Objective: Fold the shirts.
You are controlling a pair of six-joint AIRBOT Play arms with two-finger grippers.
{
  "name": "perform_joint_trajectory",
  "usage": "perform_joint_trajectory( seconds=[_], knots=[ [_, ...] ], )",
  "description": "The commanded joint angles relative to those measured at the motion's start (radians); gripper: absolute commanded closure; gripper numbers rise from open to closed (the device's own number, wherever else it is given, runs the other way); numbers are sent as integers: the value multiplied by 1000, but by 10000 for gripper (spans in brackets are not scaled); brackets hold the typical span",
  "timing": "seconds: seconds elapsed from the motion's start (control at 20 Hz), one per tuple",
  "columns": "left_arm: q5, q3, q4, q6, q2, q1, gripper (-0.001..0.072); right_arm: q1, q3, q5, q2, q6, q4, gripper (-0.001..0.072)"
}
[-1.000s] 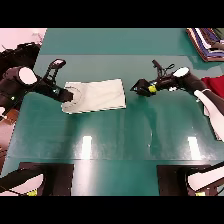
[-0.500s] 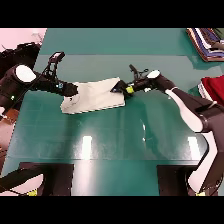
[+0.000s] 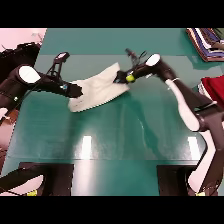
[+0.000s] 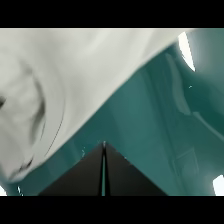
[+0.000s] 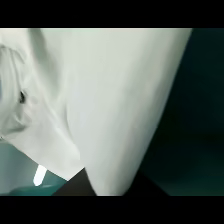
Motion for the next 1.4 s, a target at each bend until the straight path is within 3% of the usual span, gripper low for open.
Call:
perform_joint_trajectory(
  seconds=[0.0,0.2,0.45,0.65,0.95,1.15,1.35],
  knots=[
    [50,1,-10,-6,1,-114,682,-138,35,65,117,43,-202,697],
    [106,1,-26,-31,1,-222,681,-400,34,150,258,50,-348,696],
    [163,1,-84,-39,0,-254,681,-772,34,161,327,56,-340,696],
    [190,1,-87,-108,0,-254,681,-957,34,143,327,78,-336,697],
    [216,1,-87,-108,0,-254,681,-1064,34,56,349,78,-140,697],
    [216,1,-87,-107,0,-254,680,-1067,34,-26,447,75,-134,697],
    [214,1,-87,-106,0,-254,680,-1103,34,31,529,76,-140,697]
  ],
)
